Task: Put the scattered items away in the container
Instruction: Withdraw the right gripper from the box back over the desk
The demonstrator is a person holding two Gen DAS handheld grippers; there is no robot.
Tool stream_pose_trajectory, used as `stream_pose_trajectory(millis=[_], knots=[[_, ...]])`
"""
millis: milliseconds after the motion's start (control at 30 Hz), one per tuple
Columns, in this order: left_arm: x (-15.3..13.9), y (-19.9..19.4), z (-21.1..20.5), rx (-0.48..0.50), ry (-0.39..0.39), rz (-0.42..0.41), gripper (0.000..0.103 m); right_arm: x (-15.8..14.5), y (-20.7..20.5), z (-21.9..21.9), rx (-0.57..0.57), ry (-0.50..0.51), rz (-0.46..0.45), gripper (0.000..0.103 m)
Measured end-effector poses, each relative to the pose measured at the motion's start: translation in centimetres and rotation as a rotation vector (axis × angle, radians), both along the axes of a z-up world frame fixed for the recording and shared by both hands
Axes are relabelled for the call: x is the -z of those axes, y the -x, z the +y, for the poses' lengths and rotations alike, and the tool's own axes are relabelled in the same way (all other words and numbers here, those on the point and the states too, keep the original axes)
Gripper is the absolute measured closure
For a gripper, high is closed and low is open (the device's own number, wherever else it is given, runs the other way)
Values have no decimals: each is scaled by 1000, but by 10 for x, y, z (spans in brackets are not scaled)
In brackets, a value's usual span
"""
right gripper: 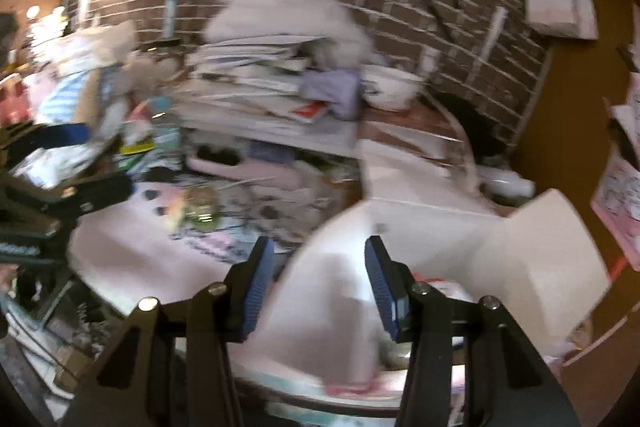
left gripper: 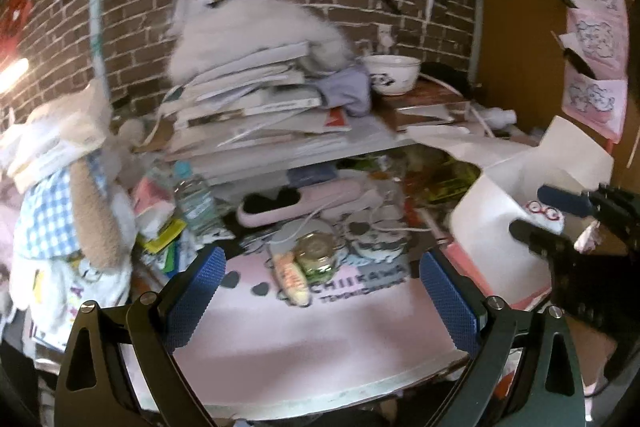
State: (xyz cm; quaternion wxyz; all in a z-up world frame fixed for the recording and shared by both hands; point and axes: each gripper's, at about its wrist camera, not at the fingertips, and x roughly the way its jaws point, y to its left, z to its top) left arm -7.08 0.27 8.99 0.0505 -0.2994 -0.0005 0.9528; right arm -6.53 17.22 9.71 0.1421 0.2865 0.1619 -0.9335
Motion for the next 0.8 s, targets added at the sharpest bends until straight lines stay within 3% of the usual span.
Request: stream_pose_trajectory(millis=[67, 300, 400, 667, 800], knots=[[4, 0, -8, -14, -3, -10, 6, 7, -1, -12, -31, 6, -21, 60], [28, 9, -22, -38, 10, -63, 6, 45, 4, -48, -69, -81, -61, 78], [41, 14, -25, -35, 6, -92, 6, 67, 9, -55, -70, -110, -91, 78], [71, 35, -25, -20, -24, -143, 7, 95, 21, -56, -74, -65, -165, 78], [81, 46, -25, -15, -32, -156, 23, 100, 24, -57, -83, -57, -181, 78]])
